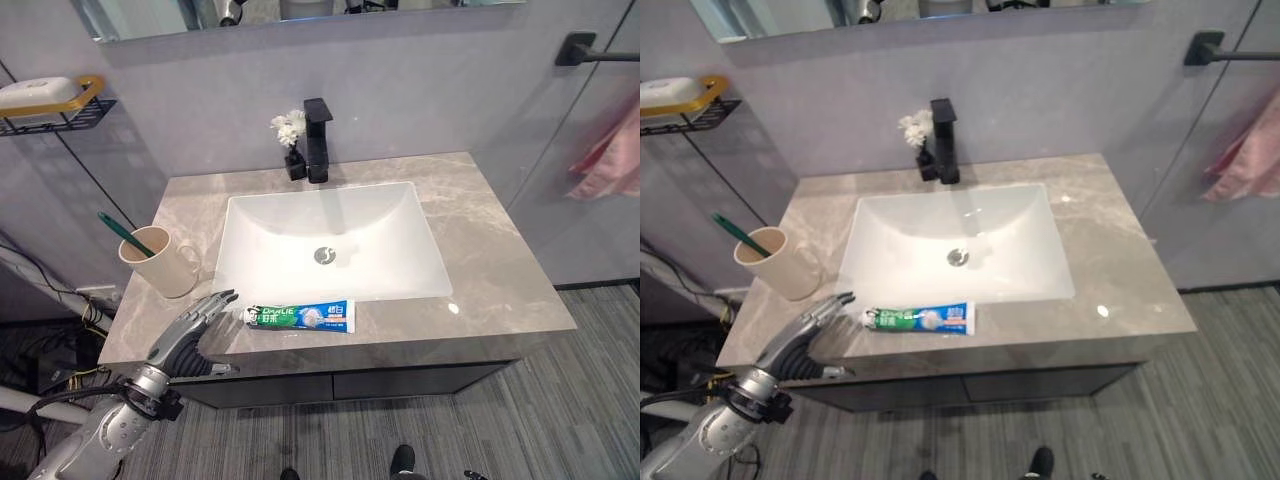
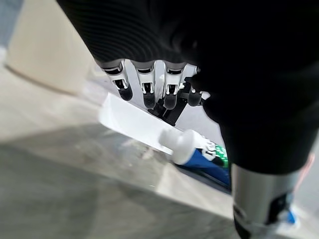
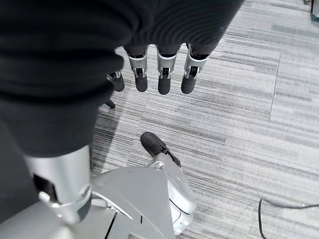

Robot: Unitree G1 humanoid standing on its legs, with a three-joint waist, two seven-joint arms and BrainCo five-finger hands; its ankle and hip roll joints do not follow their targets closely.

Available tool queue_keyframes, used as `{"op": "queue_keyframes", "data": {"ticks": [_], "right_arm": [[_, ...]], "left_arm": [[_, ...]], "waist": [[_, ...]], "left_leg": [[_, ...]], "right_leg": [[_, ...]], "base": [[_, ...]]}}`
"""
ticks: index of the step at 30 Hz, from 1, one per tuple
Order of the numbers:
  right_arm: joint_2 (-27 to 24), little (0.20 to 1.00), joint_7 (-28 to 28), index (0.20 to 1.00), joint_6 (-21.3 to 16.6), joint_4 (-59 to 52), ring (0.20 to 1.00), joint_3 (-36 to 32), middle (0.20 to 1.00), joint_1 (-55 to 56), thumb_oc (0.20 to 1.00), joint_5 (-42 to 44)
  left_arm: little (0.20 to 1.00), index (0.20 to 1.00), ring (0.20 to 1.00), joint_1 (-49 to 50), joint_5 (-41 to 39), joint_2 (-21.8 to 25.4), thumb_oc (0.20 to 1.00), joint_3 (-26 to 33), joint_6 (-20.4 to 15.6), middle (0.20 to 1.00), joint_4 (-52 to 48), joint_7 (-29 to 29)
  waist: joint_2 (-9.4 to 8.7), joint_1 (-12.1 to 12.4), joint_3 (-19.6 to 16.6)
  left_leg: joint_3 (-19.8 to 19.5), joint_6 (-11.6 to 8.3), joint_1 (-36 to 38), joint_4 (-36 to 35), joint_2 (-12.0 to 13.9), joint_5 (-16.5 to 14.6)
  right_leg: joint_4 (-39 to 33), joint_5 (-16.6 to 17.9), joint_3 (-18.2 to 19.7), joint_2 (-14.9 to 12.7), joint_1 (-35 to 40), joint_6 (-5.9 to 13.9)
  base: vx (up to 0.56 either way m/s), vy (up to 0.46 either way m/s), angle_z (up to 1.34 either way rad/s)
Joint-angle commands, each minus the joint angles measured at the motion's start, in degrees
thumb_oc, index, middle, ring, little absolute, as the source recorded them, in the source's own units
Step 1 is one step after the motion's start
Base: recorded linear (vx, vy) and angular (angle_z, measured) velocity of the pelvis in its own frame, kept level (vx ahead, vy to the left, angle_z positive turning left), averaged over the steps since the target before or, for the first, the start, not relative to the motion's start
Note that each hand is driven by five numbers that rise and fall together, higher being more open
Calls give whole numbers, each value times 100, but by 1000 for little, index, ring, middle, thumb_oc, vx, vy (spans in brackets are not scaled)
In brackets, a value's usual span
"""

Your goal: Put brush and paste in cup on sink, flatten towel.

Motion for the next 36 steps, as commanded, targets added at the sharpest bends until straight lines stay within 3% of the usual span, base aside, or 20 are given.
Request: {"op": "queue_keyframes", "data": {"ticks": [1, 26, 33, 36], "right_arm": [[87, 1000, -44, 1000, 29, 270, 1000, 4, 1000, -229, 1000, 113], [-109, 1000, -404, 1000, 309, 884, 1000, -616, 1000, -174, 1000, -50], [-67, 1000, -421, 1000, 326, 917, 1000, -571, 1000, -168, 1000, -94], [134, 1000, -503, 1000, 166, 537, 1000, -325, 1000, -389, 1000, 77]], "left_arm": [[1000, 1000, 1000, -313, -308, 4, 1000, 38, -78, 1000, -275, 14], [1000, 1000, 1000, -631, -711, -849, 1000, -849, 158, 1000, -115, -576], [1000, 1000, 1000, -673, -678, -930, 1000, -879, 257, 1000, -48, -619], [1000, 1000, 1000, -647, -571, -935, 1000, -912, 334, 1000, 210, -583]], "waist": [[-117, -46, 37], [26, -22, -112], [29, -42, -119], [-30, -74, -130]], "left_leg": [[-400, 176, -25, 31, -141, -245], [-428, 112, 92, 30, -25, -305], [-381, 103, 83, 30, -23, -314], [-332, 88, 85, 30, 23, -294]], "right_leg": [[225, 204, 561, -270, 130, 619], [63, 72, 419, -113, 346, 583], [29, 75, 477, -91, 300, 580], [45, 52, 557, -43, 257, 545]], "base": [[23, -3, -12], [40, -6, -2], [16, 0, 0], [2, -14, -1]]}}
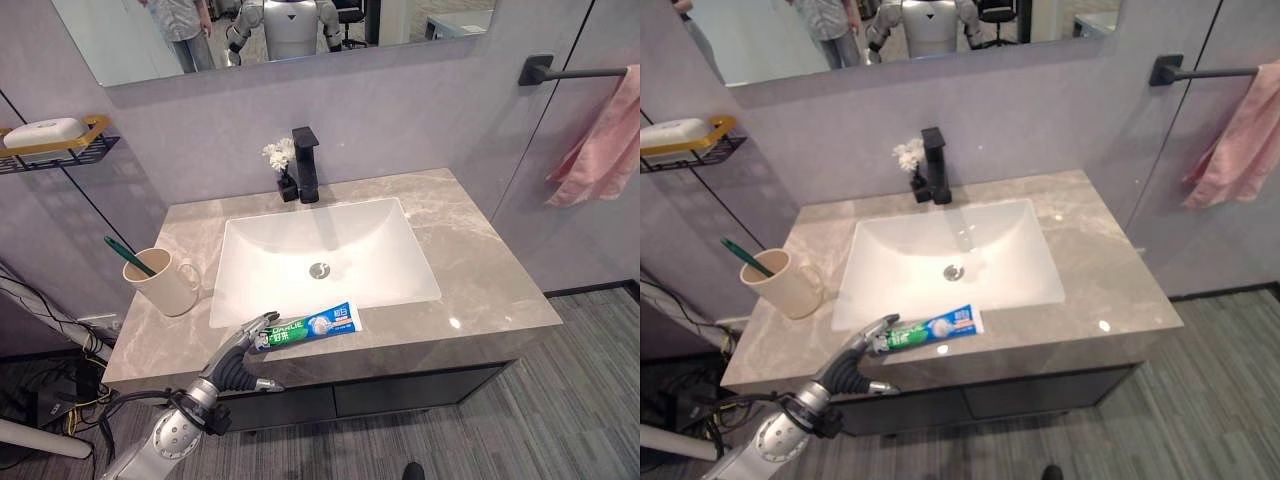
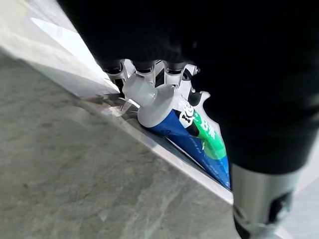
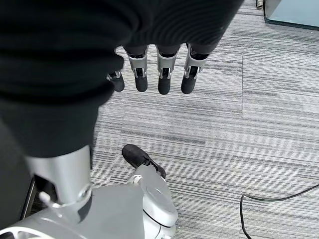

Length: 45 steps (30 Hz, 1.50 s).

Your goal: Put brush and paste in cup on sink, flatten towel.

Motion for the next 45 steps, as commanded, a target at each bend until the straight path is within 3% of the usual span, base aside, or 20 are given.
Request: {"op": "queue_keyframes", "data": {"ticks": [1, 2, 3, 4, 5, 6, 8, 9, 10, 11, 14, 26, 37, 42, 45], "right_arm": [[-242, 1000, 47, 1000, -134, -946, 1000, 77, 1000, -457, 1000, 298], [-182, 1000, 54, 1000, -211, -923, 1000, 173, 1000, -295, 1000, 276], [-212, 1000, 100, 1000, -232, -631, 1000, 62, 1000, -160, 1000, 353], [-205, 1000, 135, 1000, -236, -416, 1000, 27, 1000, -120, 1000, 386], [-193, 1000, 154, 1000, -257, -267, 1000, 20, 1000, -137, 1000, 403], [-194, 1000, 154, 1000, -258, -265, 1000, 21, 1000, -134, 1000, 403], [-178, 1000, 162, 1000, -239, -53, 1000, 4, 1000, -186, 1000, 351], [-75, 1000, 86, 1000, -286, -91, 1000, 82, 1000, -270, 1000, 320], [-74, 1000, 86, 1000, -286, -91, 1000, 83, 1000, -270, 1000, 320], [62, 1000, 63, 1000, -298, -106, 1000, 184, 1000, -284, 1000, 333], [142, 1000, 78, 1000, -266, 7, 1000, 212, 1000, -323, 1000, 340], [-3, 1000, 82, 1000, -289, 38, 1000, -98, 1000, -301, 1000, 796], [-679, 1000, 10, 1000, -354, 502, 1000, -1827, 1000, -122, 1000, 2543], [-1348, 1000, -300, 1000, -651, -86, 1000, -2567, 1000, -239, 1000, 3232], [-1483, 1000, -510, 1000, -793, -443, 1000, -2643, 1000, -359, 1000, 3223]], "left_arm": [[1000, 1000, 1000, -201, -53, 30, 1000, 392, 132, 1000, -184, -33], [849, 849, 849, -222, -64, -8, 849, 407, 132, 849, -14, -50], [849, 849, 849, -223, -174, -60, 849, 465, 146, 849, 67, -79], [677, 677, 677, -188, -211, -49, 677, 512, 133, 677, 34, -55], [567, 567, 567, -153, -327, -49, 567, 579, 160, 567, 8, -45], [567, 567, 567, -149, -328, -49, 567, 577, 161, 567, 6, -46], [423, 423, 423, -115, -408, -30, 423, 729, 176, 423, -139, -18], [304, 304, 304, -95, -392, 9, 304, 809, 201, 304, -171, 41], [304, 304, 304, -94, -392, 10, 304, 810, 201, 304, -172, 40], [200, 200, 200, -133, -401, -75, 200, 862, 223, 200, 20, 168], [200, 200, 200, -190, -396, -149, 200, 797, 265, 200, 143, 197], [200, 200, 200, -278, 611, 342, 200, 436, 142, 200, 410, 40], [200, 200, 200, -512, 907, 559, 200, 674, 108, 200, 523, 369], [200, 200, 200, -1003, 1434, 973, 200, 1052, 61, 200, 332, 1088], [200, 200, 200, -1133, 1633, 1052, 200, 1219, 67, 200, 180, 1386]], "waist": [[-141, -121, 357], [-193, -183, 352], [-213, -198, 364], [-233, -203, 368], [-262, -200, 368], [-253, -202, 373], [-266, -189, 394], [-271, -175, 407], [-272, -176, 408], [-264, -179, 427], [-250, -166, 442], [-231, -229, 419], [-325, -316, 189], [-444, -394, 18], [-481, -390, -52]], "left_leg": [[-427, 16, 106, 57, 75, -191], [-401, 1, 83, 57, 84, -154], [-402, 2, 100, 57, 95, -178], [-401, 0, 100, 57, 102, -183], [-395, -2, 78, 57, 104, -154], [-400, -2, 97, 57, 109, -180], [-411, -8, 107, 57, 119, -183], [-413, -8, 110, 57, 125, -181], [-413, -8, 110, 57, 125, -180], [-396, -11, 130, 57, 128, -177], [-383, -7, 154, 57, 129, -187], [-353, -20, 210, 57, 150, -213], [-457, -39, 184, 57, 146, -188], [-487, -80, 128, 57, 149, -157], [-491, -85, 136, 57, 149, -169]], "right_leg": [[73, 83, 467, -4, 316, 464], [83, 81, 508, 18, 273, 440], [88, 64, 499, 27, 290, 447], [88, 52, 498, 37, 293, 445], [84, 59, 505, 38, 279, 429], [88, 43, 501, 43, 299, 439], [86, 20, 490, 55, 308, 435], [83, 12, 493, 60, 315, 429], [83, 12, 493, 60, 316, 429], [83, 2, 512, 65, 316, 423], [79, -3, 500, 65, 334, 427], [76, -1, 559, 87, 351, 428], [83, 112, 480, 69, 403, 472], [70, 180, 486, 65, 381, 498], [70, 179, 491, 51, 391, 498]], "base": [[-19, -53, -4], [-14, -64, -9], [-14, -58, -8], [-5, -56, -6], [0, -33, -2], [0, 0, 0], [7, -8, -2], [0, 0, 0], [-4, -4, -5], [-3, 4, -6], [-4, 3, -14], [0, 0, 0], [-18, 3, 0], [-56, 8, -1], [-29, 4, 0]]}}
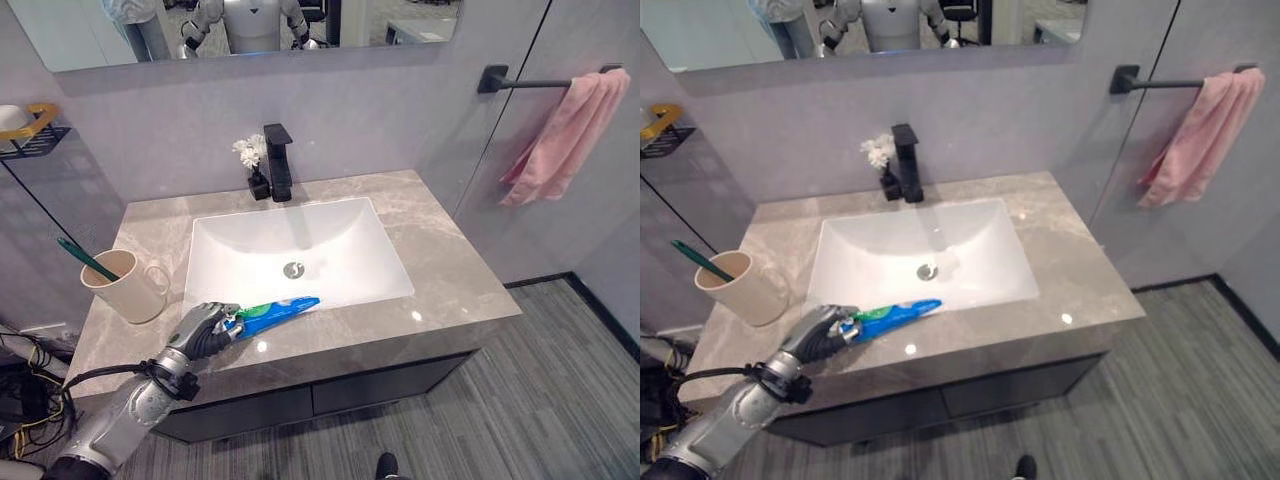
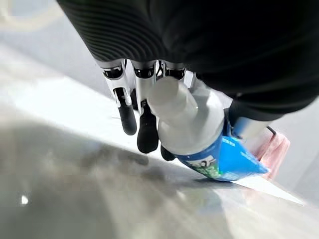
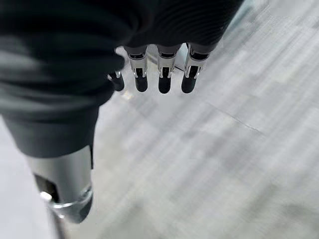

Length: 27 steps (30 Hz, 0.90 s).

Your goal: Put brush and paste in cup on sink, flatten towel.

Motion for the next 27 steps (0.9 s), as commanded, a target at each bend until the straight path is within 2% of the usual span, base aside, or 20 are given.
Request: {"op": "queue_keyframes", "data": {"ticks": [1, 4, 5, 6, 9, 13, 17, 23, 24, 26, 27], "right_arm": [[-201, 1000, -425, 1000, -438, -388, 1000, -45, 1000, -365, 1000, 202], [-261, 1000, -824, 1000, -617, -1917, 1000, -267, 1000, -214, 1000, -25], [-287, 1000, -1136, 1000, -732, -2635, 1000, -345, 1000, -187, 1000, -353], [-263, 1000, -1167, 1000, -704, -2690, 1000, -361, 1000, -167, 1000, -383], [-215, 1000, -1521, 1000, -765, -4019, 1000, -488, 1000, -142, 1000, -945], [-125, 1000, -1853, 1000, -714, -5081, 1000, -555, 1000, -190, 1000, -1719], [-5, 1000, -2016, 1000, -790, -5910, 1000, -548, 1000, -402, 1000, -2017], [25, 1000, -1780, 1000, -930, -6867, 1000, -257, 1000, -687, 1000, -2233], [-7, 1000, -1223, 1000, -1008, -7336, 1000, 275, 1000, -1008, 1000, -1907], [-51, 1000, -1009, 1000, -1011, -7292, 1000, 471, 1000, -1120, 1000, -1664], [-209, 1000, -374, 1000, -963, -7287, 1000, 1060, 1000, -1405, 1000, -1107]], "left_arm": [[200, 200, 200, -494, 262, 54, 200, 638, -72, 200, -326, 761], [200, 200, 200, -604, 484, 20, 200, 920, 2, 200, -362, 1113], [200, 200, 200, -698, 581, -34, 200, 950, 18, 200, -357, 1292], [200, 200, 200, -706, 591, -34, 200, 944, 17, 200, -351, 1302], [200, 200, 200, -858, 705, -115, 200, 1058, 80, 200, -306, 1518], [200, 200, 200, -1043, 861, -190, 200, 1164, 102, 200, -431, 1726], [200, 200, 200, -1317, 918, -246, 200, 1172, 121, 200, -533, 1849], [200, 200, 200, -1849, 929, -320, 200, 1267, 159, 200, -868, 1983], [200, 200, 200, -2290, 810, -364, 200, 1317, 171, 200, -1200, 2056], [200, 200, 200, -2471, 763, -337, 200, 1285, 169, 200, -1293, 2057], [200, 200, 200, -2824, 578, -388, 200, 1149, 156, 200, -1366, 2034]], "waist": [[16, -54, -119], [1, -142, -181], [18, -173, -232], [4, -171, -234], [39, -228, -286], [44, -236, -331], [54, -255, -373], [55, -259, -417], [45, -232, -431], [36, -232, -429], [2, -210, -432]], "left_leg": [[-636, -59, -72, 57, 71, -100], [-617, -57, -30, 57, 79, -107], [-617, -52, 8, 57, 88, -147], [-613, -49, -16, 57, 80, -108], [-595, -42, 52, 57, 97, -158], [-579, -30, 73, 57, 108, -128], [-557, -28, 94, 57, 118, -120], [-533, -34, 96, 57, 125, -95], [-528, -46, 128, 57, 133, -126], [-522, -49, 131, 57, 130, -120], [-499, -62, 142, 57, 128, -102]], "right_leg": [[51, 165, 320, -60, 274, 528], [83, 163, 360, -59, 287, 522], [105, 133, 366, -51, 312, 533], [108, 154, 365, -60, 286, 517], [139, 111, 387, -49, 330, 518], [176, 87, 407, -49, 313, 480], [190, 60, 424, -46, 318, 465], [203, 32, 436, -48, 302, 445], [216, 2, 453, -38, 314, 448], [219, 4, 453, -39, 315, 447], [216, 12, 471, -42, 309, 437]], "base": [[0, 0, 0], [0, 0, 0], [0, 0, 0], [0, 0, 0], [0, 0, 0], [0, 0, 0], [0, 0, 0], [-9, 3, -5], [-50, -7, -10], [-23, 0, -8], [-28, 0, -5]]}}
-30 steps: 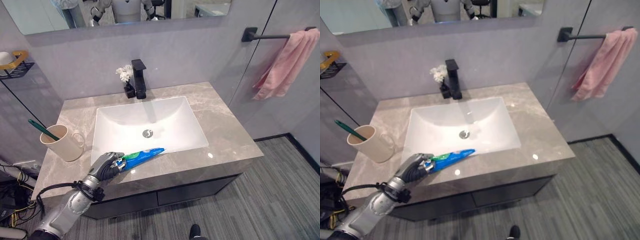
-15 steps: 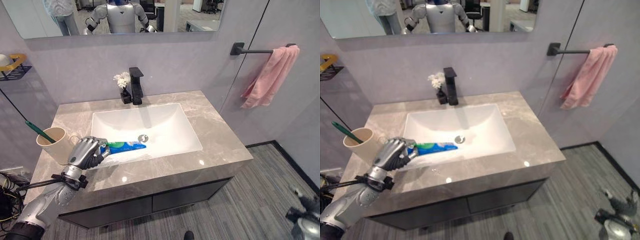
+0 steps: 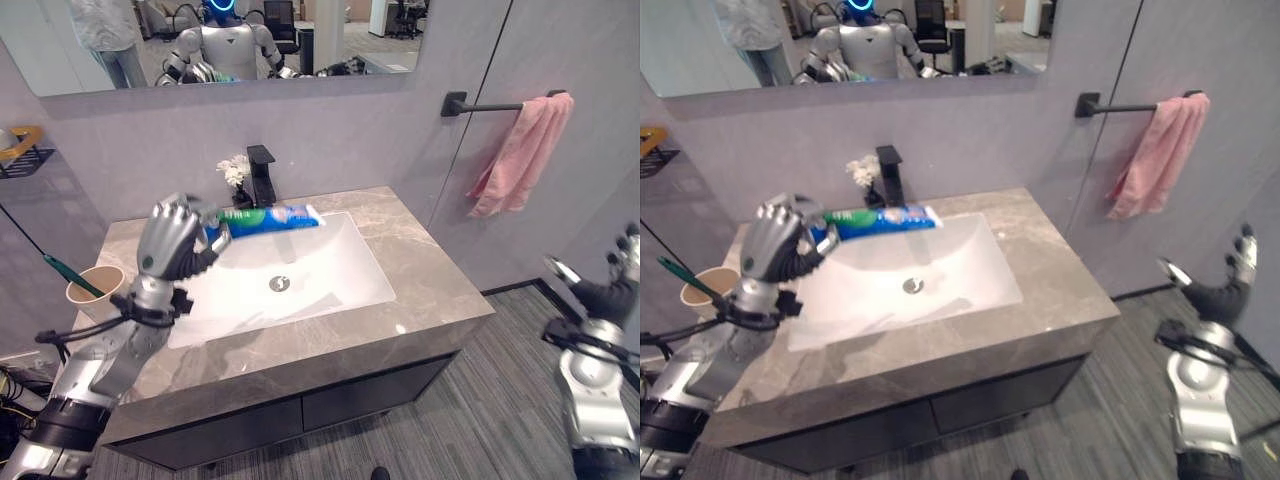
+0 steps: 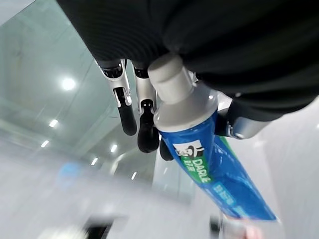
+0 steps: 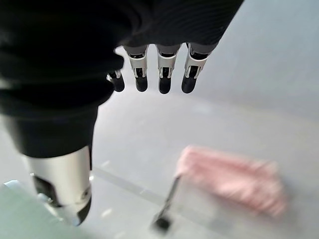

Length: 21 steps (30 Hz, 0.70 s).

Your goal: Put brush and paste in cup on sink, flatten towel.

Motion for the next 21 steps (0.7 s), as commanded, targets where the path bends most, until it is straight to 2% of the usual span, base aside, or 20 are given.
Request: {"op": "queue_keyframes", "data": {"ticks": [1, 2, 3, 4, 6, 10, 14, 16, 21], "right_arm": [[-416, 1000, 902, 1000, -274, 44, 1000, 433, 1000, -778, 1000, 775], [-151, 1000, 1939, 1000, -209, 124, 1000, 1184, 1000, -1071, 1000, 2758], [-167, 1000, 1993, 1000, -221, 162, 1000, 1175, 1000, -1094, 1000, 2820], [-28, 1000, 2232, 1000, -83, 418, 1000, 1808, 1000, -1418, 1000, 3500], [320, 1000, 2413, 1000, 11, 352, 1000, 2413, 1000, -1746, 1000, 4010], [894, 1000, 2612, 1000, 85, 288, 1000, 3194, 1000, -2339, 1000, 4332], [1477, 1000, 2664, 1000, -91, 122, 1000, 3541, 1000, -2910, 1000, 4601], [1861, 1000, 2552, 1000, -312, 145, 1000, 3616, 1000, -3320, 1000, 4601], [2310, 1000, 2408, 1000, -765, 60, 1000, 3452, 1000, -3855, 1000, 4720]], "left_arm": [[200, 200, 200, -925, -457, -25, 200, 308, -56, 200, -345, 471], [200, 200, 200, -1366, -623, -180, 200, 85, -70, 200, -507, 462], [200, 200, 200, -1381, -627, -173, 200, 83, -68, 200, -502, 462], [200, 200, 200, -1664, -852, -296, 200, -181, -77, 200, -521, 429], [200, 200, 200, -1832, -936, -360, 200, -310, -17, 200, -624, 429], [200, 200, 200, -2153, -951, -508, 200, -612, 63, 200, -765, 448], [200, 200, 200, -2193, -915, -685, 200, -784, 69, 200, -951, 524], [200, 200, 200, -2129, -945, -860, 200, -893, 47, 200, -948, 587], [200, 200, 200, -1955, -950, -1022, 200, -1004, -27, 200, -950, 665]], "waist": [[20, 63, -152], [-1, 104, -163], [-14, 103, -158], [-38, 160, -169], [-48, 215, -163], [-51, 336, -172], [-56, 443, -164], [-62, 526, -161], [-101, 674, -124]], "left_leg": [[-633, -15, -46, 25, 136, -89], [-617, -35, -17, 25, 154, -97], [-614, -33, -35, 25, 147, -68], [-603, -47, -30, 25, 148, -52], [-599, -56, -21, 25, 150, -49], [-633, -66, -23, 25, 152, -32], [-680, -60, -34, 25, 145, -36], [-712, -59, -50, 25, 143, -38], [-787, -37, -98, 25, 127, -41]], "right_leg": [[212, -12, 316, -77, 240, 467], [202, -28, 320, -75, 262, 465], [200, -9, 321, -82, 245, 453], [189, -13, 312, -85, 255, 444], [175, -5, 302, -89, 272, 430], [139, -8, 233, -111, 329, 416], [107, -18, 150, -122, 375, 408], [95, -10, 95, -151, 400, 410], [75, -9, 11, -184, 435, 406]], "base": [[-44, -10, -4], [-39, -14, -1], [-39, -11, -1], [-37, -9, -1], [0, 0, 0], [0, 0, 0], [3, 1, 1], [24, 10, 8], [25, 12, 12]]}}
